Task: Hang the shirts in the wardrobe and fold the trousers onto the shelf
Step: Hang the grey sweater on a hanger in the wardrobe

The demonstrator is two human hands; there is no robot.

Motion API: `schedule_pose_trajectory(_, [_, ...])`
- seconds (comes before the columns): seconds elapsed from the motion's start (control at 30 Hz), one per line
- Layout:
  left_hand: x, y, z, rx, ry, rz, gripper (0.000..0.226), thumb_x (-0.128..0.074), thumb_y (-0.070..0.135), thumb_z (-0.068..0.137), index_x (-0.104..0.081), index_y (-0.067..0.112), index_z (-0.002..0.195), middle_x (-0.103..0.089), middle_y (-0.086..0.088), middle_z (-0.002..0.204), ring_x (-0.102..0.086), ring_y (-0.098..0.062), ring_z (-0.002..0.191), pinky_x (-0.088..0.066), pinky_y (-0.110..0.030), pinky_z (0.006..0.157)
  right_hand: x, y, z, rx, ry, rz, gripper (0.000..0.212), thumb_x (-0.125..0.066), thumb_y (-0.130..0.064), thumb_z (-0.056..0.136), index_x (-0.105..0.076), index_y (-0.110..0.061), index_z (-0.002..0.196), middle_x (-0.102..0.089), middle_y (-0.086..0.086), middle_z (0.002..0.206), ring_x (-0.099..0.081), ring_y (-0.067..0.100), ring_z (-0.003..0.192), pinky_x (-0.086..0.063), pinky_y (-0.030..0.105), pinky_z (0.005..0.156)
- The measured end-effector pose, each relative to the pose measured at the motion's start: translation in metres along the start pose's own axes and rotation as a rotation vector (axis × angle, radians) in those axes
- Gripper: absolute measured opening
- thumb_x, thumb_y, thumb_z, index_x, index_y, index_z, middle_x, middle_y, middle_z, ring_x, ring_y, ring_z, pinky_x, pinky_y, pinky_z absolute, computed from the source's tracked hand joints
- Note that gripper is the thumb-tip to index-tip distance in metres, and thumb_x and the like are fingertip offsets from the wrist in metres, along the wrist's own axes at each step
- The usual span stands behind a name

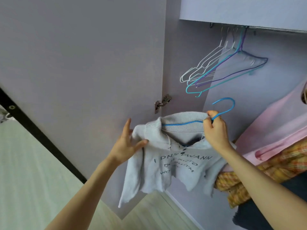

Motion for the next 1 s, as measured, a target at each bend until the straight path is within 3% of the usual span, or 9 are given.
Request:
schedule_pose_trajectory(0.07, [-0.005,-0.005,0.008,-0.019,-0.024,0.062,0.034,-0.059,0.019,0.091,-0.051,0.011,0.123,-0.057,0.0,0.098,-0.054,-0.019,0.097,-0.036,-0.024,0.075,0.012,0.005,0.004,0.0,0.003,-0.043,0.035,-0.041,-0.016,0.083,-0.057,0.005,0.106,-0.064,0.027,0.093,-0.06,0.041,0.087,-0.042,0.038,0.075])
schedule_pose_trajectory(0.13, [0.002,-0.001,0.015,-0.095,0.06,0.117,0.011,-0.054,0.01,0.092,-0.061,0.006,0.098,-0.06,-0.003,0.085,-0.055,-0.024,0.083,-0.036,-0.026,0.068,0.023,0.012,0.004,0.04,-0.044,-0.142,0.022,-0.048,-0.003,0.087,-0.057,0.005,0.105,-0.063,0.029,0.089,-0.06,0.044,0.084,-0.043,0.041,0.072])
schedule_pose_trajectory(0.33, [-0.008,0.03,0.022,-0.274,-0.004,0.177,0.028,-0.047,0.0,0.09,-0.062,0.009,0.112,-0.062,0.001,0.105,-0.056,-0.02,0.098,-0.04,-0.026,0.086,0.034,0.022,-0.003,0.068,-0.108,-0.258,0.017,-0.05,-0.004,0.087,-0.056,0.0,0.102,-0.062,0.024,0.074,-0.059,0.043,0.073,-0.038,0.036,0.063])
schedule_pose_trajectory(0.53, [-0.007,0.019,0.022,-0.181,0.166,0.004,0.023,-0.05,0.008,0.094,-0.068,0.013,0.108,-0.06,0.002,0.104,-0.058,-0.022,0.102,-0.04,-0.024,0.086,0.049,0.033,-0.003,-0.014,-0.051,-0.256,0.018,-0.046,-0.006,0.088,-0.054,0.0,0.103,-0.062,0.026,0.079,-0.059,0.044,0.08,-0.041,0.04,0.066])
schedule_pose_trajectory(0.7, [-0.021,0.033,0.021,-0.387,-0.013,0.124,0.051,-0.059,0.028,0.091,-0.043,0.022,0.138,-0.042,0.006,0.128,-0.042,-0.005,0.118,-0.03,-0.016,0.098,0.046,0.025,-0.009,-0.053,-0.088,-0.205,0.023,-0.044,-0.01,0.092,-0.054,-0.003,0.111,-0.064,0.023,0.083,-0.06,0.041,0.084,-0.044,0.04,0.073])
schedule_pose_trajectory(0.77, [-0.037,0.038,0.016,-0.535,-0.099,0.314,0.059,-0.06,0.036,0.089,-0.037,0.021,0.141,-0.044,0.001,0.136,-0.039,-0.014,0.124,-0.031,-0.029,0.107,0.042,0.019,-0.012,-0.038,-0.121,-0.201,0.021,-0.043,-0.011,0.092,-0.054,-0.005,0.11,-0.063,0.02,0.079,-0.06,0.04,0.082,-0.043,0.039,0.072])
schedule_pose_trajectory(0.83, [-0.049,0.044,0.012,-0.594,-0.037,0.462,0.052,-0.058,0.032,0.091,-0.042,0.021,0.139,-0.053,-0.003,0.127,-0.045,-0.026,0.117,-0.036,-0.04,0.101,0.043,0.015,-0.014,-0.022,-0.138,-0.21,0.02,-0.043,-0.012,0.093,-0.053,-0.006,0.109,-0.059,0.013,0.074,-0.06,0.037,0.08,-0.041,0.036,0.07])
schedule_pose_trajectory(0.93, [-0.051,0.056,0.013,-0.644,0.158,0.501,0.029,-0.058,0.018,0.092,-0.064,0.014,0.119,-0.066,-0.004,0.098,-0.059,-0.029,0.094,-0.036,-0.038,0.091,0.046,0.01,-0.016,0.017,-0.172,-0.214,0.02,-0.042,-0.013,0.093,-0.052,-0.006,0.109,-0.052,0.005,0.068,-0.058,0.036,0.077,-0.038,0.034,0.067])
schedule_pose_trajectory(1.0, [-0.054,0.063,0.011,-0.684,0.155,0.461,0.021,-0.059,0.013,0.09,-0.069,0.009,0.108,-0.067,-0.007,0.091,-0.063,-0.03,0.086,-0.041,-0.038,0.082,0.048,0.006,-0.017,0.035,-0.176,-0.224,0.02,-0.042,-0.013,0.093,-0.052,-0.007,0.11,-0.053,0.007,0.071,-0.059,0.036,0.079,-0.036,0.033,0.067])
Point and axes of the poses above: each hand's wrist, its own z-axis towards the middle knuckle, its own x-axis out of the back of the hand, y = z × x, the point moved 2 cm from there along z, towards the middle knuckle
